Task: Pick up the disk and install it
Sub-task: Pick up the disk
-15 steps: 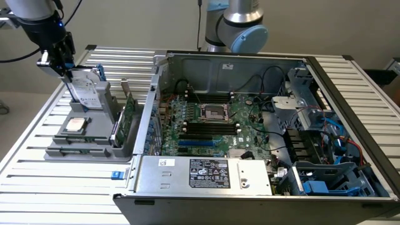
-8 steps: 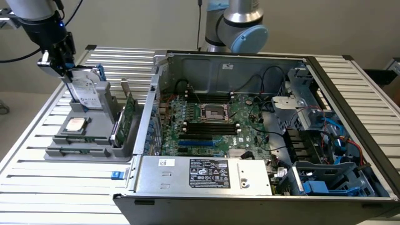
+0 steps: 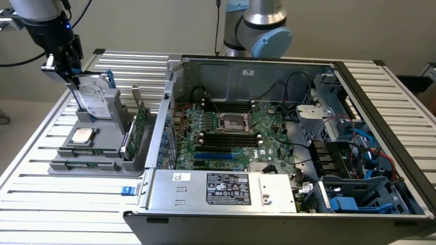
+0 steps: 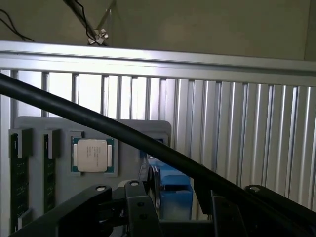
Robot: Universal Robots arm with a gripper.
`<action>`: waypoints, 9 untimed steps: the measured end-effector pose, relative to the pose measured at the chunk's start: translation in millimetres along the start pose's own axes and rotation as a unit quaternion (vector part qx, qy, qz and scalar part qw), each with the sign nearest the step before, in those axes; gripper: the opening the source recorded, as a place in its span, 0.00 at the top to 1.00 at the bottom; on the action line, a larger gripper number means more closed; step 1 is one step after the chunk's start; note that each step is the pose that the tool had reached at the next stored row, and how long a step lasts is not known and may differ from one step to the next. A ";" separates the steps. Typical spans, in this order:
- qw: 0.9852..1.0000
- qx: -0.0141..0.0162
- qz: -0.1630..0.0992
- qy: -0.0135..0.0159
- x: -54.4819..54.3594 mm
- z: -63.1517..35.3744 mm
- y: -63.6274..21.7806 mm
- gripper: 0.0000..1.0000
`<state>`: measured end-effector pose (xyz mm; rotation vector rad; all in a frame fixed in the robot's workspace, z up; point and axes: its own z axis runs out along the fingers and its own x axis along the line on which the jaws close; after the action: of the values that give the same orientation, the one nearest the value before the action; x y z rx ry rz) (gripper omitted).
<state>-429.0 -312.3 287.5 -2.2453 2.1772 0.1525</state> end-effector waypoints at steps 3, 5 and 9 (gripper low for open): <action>1.000 0.000 0.001 0.004 -0.5 0.0 -0.1 0.52; 1.000 -0.001 0.001 0.008 -0.7 0.0 -0.4 0.52; 1.000 -0.001 0.002 0.012 -0.7 -0.1 -1.8 0.52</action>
<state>-427.2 -311.5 287.5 -2.2561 2.1939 0.1278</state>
